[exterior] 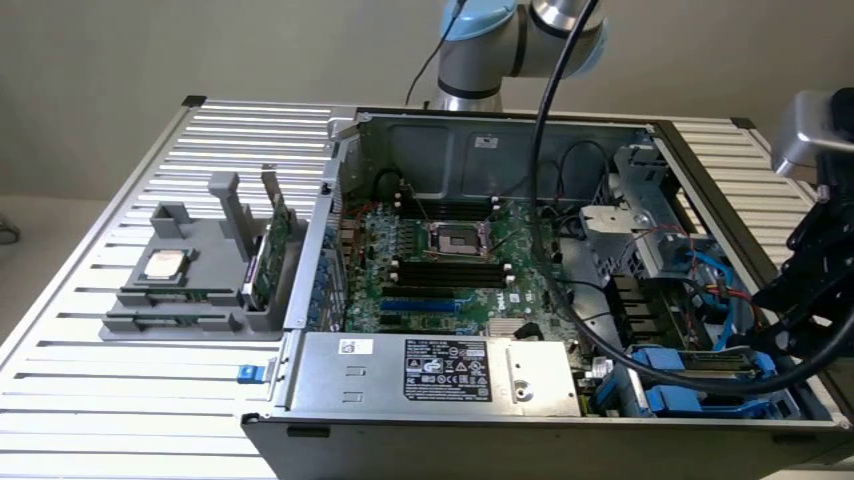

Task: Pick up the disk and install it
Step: 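Insert the disk into the insertion slot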

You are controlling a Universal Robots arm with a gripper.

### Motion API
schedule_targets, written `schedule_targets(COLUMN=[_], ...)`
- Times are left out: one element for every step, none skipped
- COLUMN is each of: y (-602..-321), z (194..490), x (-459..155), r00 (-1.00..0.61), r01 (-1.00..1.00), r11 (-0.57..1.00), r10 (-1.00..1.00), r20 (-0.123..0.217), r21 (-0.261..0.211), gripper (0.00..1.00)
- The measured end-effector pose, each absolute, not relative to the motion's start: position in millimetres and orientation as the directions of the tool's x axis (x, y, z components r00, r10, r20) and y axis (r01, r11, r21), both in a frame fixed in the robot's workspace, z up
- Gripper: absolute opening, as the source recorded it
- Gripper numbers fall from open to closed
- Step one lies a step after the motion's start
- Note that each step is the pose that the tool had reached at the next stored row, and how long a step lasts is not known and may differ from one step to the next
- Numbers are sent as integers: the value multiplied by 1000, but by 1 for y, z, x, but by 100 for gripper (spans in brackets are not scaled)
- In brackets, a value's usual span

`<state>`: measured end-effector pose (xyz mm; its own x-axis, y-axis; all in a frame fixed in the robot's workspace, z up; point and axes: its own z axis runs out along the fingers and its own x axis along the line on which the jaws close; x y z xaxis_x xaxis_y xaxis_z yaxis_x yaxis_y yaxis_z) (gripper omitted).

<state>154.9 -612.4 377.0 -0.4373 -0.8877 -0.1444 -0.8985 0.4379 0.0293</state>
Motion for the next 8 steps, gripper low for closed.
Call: schedule_targets(y=[-612,-612,-612,-612,-612,-612,-612,-612], z=[377,376,376,376,376,376,375,375], x=[155,155,155,155,155,155,155,155], r00=[-453,-469,-486,-501,-517,-532,-547,-561], r01=[-891,-882,-873,-864,-855,-845,-836,-826], r11=[454,470,487,503,518,533,549,564], r10=[-880,-871,-862,-853,-844,-835,-825,-815], r20=[-144,-145,-144,-144,-144,-144,-144,-144], r21=[29,29,29,29,29,29,29,29], gripper=[45,45,45,45,45,45,45,45])
